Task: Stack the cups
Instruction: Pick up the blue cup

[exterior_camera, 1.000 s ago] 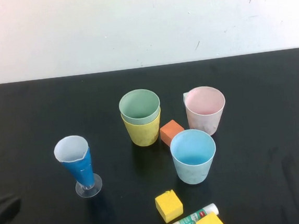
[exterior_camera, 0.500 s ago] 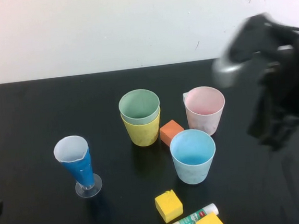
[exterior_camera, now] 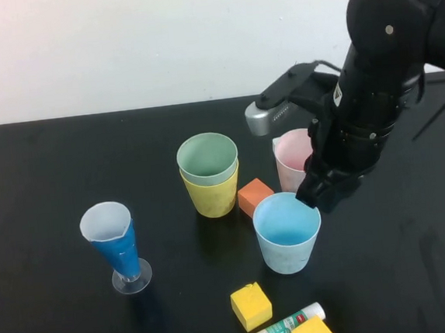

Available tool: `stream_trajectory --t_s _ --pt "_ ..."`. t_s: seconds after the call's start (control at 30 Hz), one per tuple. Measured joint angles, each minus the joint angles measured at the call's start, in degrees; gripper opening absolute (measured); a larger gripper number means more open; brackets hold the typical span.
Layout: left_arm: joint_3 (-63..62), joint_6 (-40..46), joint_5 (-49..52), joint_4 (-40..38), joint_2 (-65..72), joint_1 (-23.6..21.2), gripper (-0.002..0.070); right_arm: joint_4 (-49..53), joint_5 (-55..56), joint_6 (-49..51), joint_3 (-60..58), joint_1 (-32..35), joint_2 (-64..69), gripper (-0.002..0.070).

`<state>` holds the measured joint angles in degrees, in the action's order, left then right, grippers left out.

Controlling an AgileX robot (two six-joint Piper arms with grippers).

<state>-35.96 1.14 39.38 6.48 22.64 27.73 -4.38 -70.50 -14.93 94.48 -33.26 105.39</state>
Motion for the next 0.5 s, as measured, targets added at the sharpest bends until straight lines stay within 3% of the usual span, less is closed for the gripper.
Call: stream_trajectory --t_s 0.13,0.23,0.37,0.5 --pt "0.0 0.0 0.0 0.11 0.0 0.0 0.0001 -1.56 1.42 0.8 0.0 1.53 2.23 0.0385" --pt "0.0 0.0 0.0 0.31 0.0 0.0 0.0 -1.78 3.68 1.21 0.0 1.63 3.64 0.0458" --pt "0.0 0.0 0.0 0.69 0.0 0.0 0.0 -3.09 6.15 1.34 0.13 1.63 6.23 0.0469" --pt "0.0 0.0 0.0 1.41 0.0 0.0 0.0 -3.72 6.45 -0.25 0.25 1.63 9.45 0.036"
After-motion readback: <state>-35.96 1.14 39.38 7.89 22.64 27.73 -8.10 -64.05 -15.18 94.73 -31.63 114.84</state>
